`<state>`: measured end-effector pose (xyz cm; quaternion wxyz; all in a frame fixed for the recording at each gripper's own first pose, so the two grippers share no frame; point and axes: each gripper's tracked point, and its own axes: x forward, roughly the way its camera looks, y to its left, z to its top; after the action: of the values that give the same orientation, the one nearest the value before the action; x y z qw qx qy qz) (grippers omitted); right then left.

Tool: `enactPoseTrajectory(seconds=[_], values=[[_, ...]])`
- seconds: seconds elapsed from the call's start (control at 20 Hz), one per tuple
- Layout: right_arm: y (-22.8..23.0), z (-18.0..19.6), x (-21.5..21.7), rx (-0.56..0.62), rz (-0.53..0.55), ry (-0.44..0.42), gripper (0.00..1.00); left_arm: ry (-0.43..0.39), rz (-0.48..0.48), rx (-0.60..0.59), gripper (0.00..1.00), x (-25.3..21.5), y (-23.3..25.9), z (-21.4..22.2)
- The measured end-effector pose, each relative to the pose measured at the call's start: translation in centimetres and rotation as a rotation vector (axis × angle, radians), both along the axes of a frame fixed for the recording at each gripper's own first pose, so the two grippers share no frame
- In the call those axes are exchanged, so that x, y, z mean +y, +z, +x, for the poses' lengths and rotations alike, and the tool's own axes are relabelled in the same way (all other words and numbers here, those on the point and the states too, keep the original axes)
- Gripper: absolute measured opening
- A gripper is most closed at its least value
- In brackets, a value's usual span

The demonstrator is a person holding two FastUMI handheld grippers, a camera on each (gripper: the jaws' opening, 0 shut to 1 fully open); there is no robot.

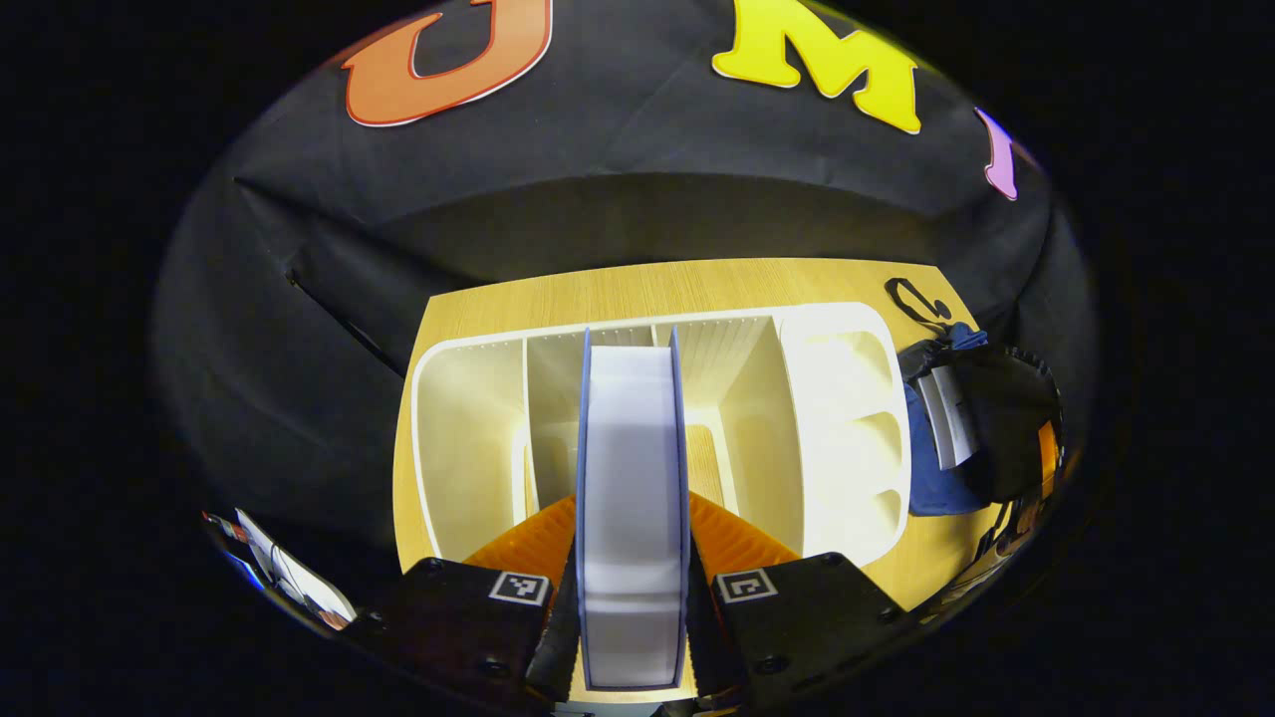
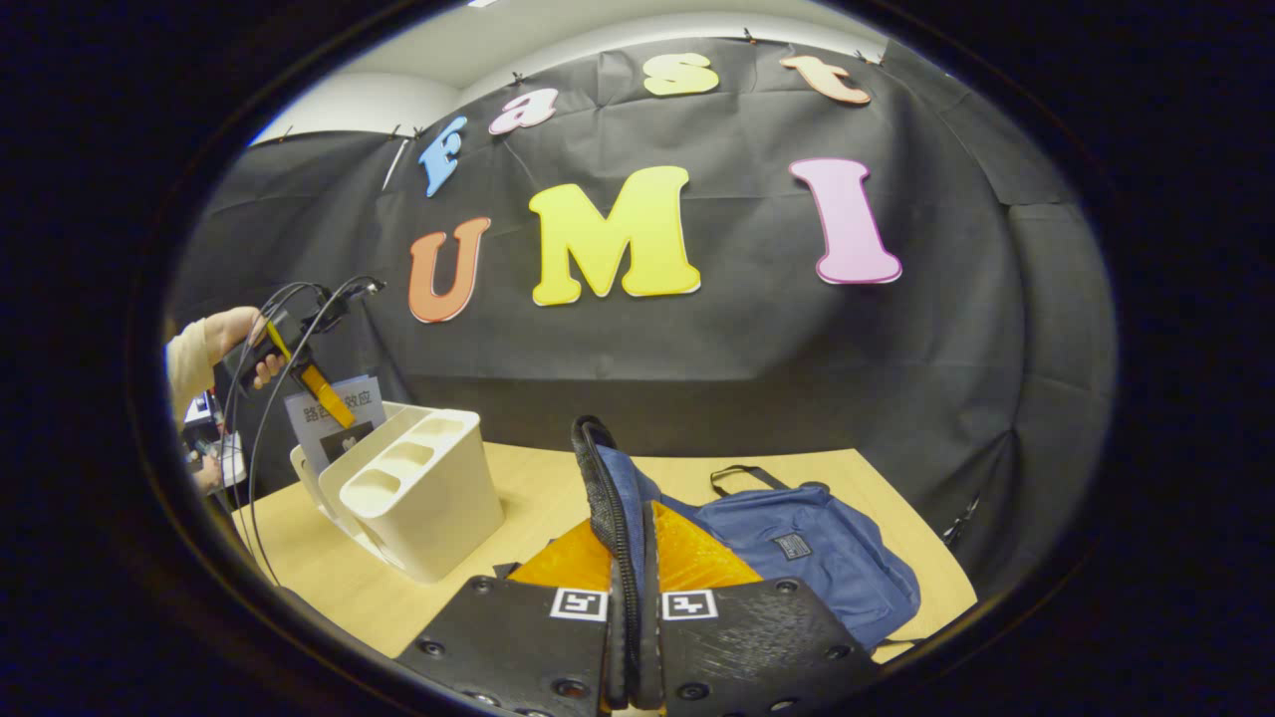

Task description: Open the schoolbag, grab two books from the bookshelf and put them into the schoolbag.

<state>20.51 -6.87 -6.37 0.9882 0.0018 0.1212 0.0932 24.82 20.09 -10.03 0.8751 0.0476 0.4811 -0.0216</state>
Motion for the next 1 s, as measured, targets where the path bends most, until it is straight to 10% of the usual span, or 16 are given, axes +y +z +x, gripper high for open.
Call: enactPoseTrajectory(seconds=[1.0], values=[[0.0, 0.6, -0.3, 0.029, 0.025, -0.015, 0.05, 0.044, 0.003, -0.392, 0.44, 0.5, 12.3, -8.5]])
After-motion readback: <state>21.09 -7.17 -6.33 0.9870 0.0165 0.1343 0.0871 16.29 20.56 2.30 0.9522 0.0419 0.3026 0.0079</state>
